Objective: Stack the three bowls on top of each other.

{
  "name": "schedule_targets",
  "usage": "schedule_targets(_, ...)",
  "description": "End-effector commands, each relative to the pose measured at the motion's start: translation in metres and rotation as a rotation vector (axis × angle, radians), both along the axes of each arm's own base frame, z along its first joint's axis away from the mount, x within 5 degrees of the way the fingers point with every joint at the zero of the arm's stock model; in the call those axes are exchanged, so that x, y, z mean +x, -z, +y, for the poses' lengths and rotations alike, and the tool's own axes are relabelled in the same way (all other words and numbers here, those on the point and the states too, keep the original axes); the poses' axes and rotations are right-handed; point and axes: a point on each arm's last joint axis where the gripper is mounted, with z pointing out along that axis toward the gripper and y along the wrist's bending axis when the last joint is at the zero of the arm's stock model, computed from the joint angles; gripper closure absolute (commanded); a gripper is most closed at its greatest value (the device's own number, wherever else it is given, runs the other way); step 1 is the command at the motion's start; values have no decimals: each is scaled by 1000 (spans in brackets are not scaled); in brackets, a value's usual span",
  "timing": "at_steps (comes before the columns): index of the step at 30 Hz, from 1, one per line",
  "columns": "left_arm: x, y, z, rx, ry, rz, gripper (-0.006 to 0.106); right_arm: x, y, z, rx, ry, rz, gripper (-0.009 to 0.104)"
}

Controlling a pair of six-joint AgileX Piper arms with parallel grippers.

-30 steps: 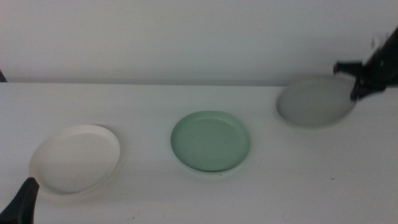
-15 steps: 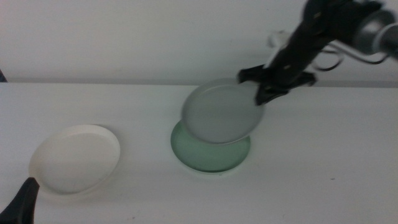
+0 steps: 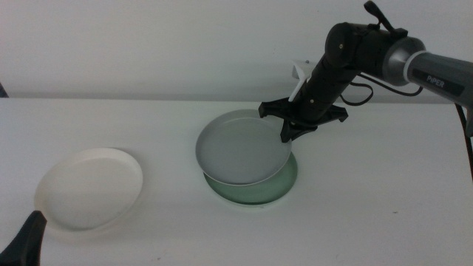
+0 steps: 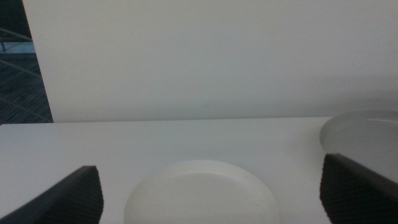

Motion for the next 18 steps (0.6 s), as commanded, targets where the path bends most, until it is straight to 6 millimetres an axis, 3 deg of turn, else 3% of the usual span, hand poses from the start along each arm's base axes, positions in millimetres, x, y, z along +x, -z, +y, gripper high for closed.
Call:
schedule_targets(1,-1,10,0,-10,0,-16,7,0,-1,1,6,-9,-9,97)
schedule_targets(18,-1,10,0,-10,0,-16,7,-10,1,-1,-17,-8,108,97)
